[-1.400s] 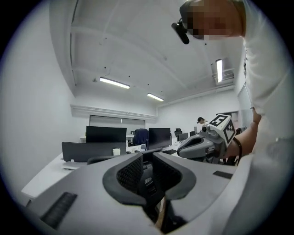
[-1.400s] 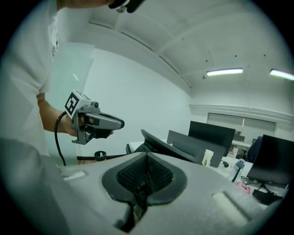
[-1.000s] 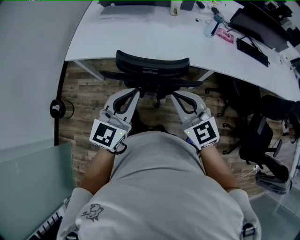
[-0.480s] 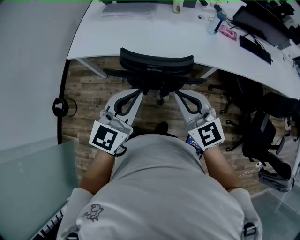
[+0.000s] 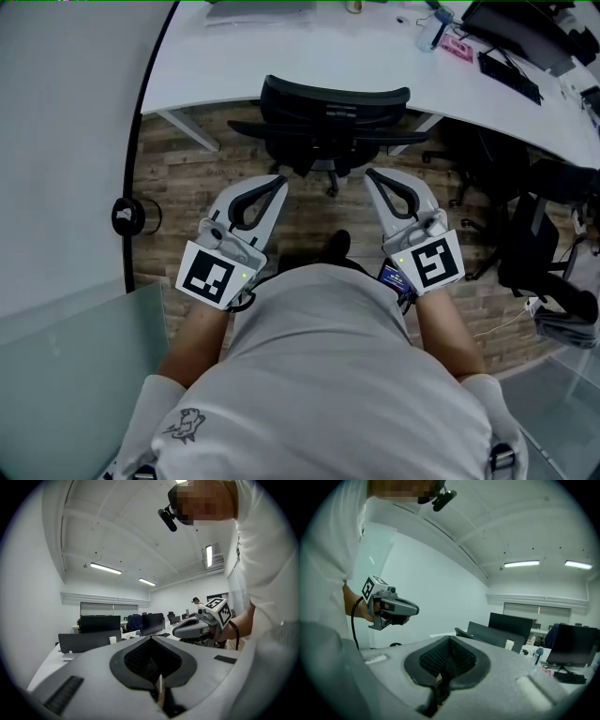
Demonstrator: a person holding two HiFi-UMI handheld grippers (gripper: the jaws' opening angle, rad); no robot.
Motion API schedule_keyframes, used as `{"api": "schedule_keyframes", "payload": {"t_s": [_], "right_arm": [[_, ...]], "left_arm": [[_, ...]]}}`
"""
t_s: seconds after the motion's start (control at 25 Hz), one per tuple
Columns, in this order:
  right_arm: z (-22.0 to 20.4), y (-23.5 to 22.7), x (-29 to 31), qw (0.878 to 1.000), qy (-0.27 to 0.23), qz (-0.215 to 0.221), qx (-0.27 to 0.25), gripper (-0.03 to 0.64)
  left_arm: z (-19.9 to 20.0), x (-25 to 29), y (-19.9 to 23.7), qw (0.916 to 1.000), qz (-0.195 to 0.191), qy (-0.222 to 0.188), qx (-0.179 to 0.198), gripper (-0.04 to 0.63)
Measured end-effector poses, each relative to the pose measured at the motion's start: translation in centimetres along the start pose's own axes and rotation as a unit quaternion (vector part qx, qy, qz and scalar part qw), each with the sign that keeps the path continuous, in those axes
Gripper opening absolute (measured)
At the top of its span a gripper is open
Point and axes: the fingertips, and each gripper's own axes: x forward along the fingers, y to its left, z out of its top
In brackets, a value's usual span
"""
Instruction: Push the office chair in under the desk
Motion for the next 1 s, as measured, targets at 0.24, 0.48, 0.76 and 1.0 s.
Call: {"api": "schedule_keyframes", "payload": {"t_s": [0.24,0.48,0.76,1.0], "right_arm": [[1.2,5.9,-1.2,1.0,0.002,-0.022,-0.002,0.003],[1.2,11.9,-3.8,0.999,0.0,-0.041,0.001,0.003],[1.3,14.4,-6.0,0.999,0.008,-0.05,0.007,0.003],[0.8,14.8,-8.9,1.0,-0.001,-0.03,0.003,0.003]], "left_arm": [[-0.3,-5.9,-0.5,0.9996,-0.026,-0.007,0.005,-0.002],[-1.0,-10.9,-2.9,0.9986,-0.048,-0.013,0.017,-0.002],[-1.1,-13.1,-4.9,0.9975,-0.063,-0.023,0.023,-0.002],[-0.4,-12.8,-8.2,0.998,-0.052,-0.028,0.024,-0.002]]}}
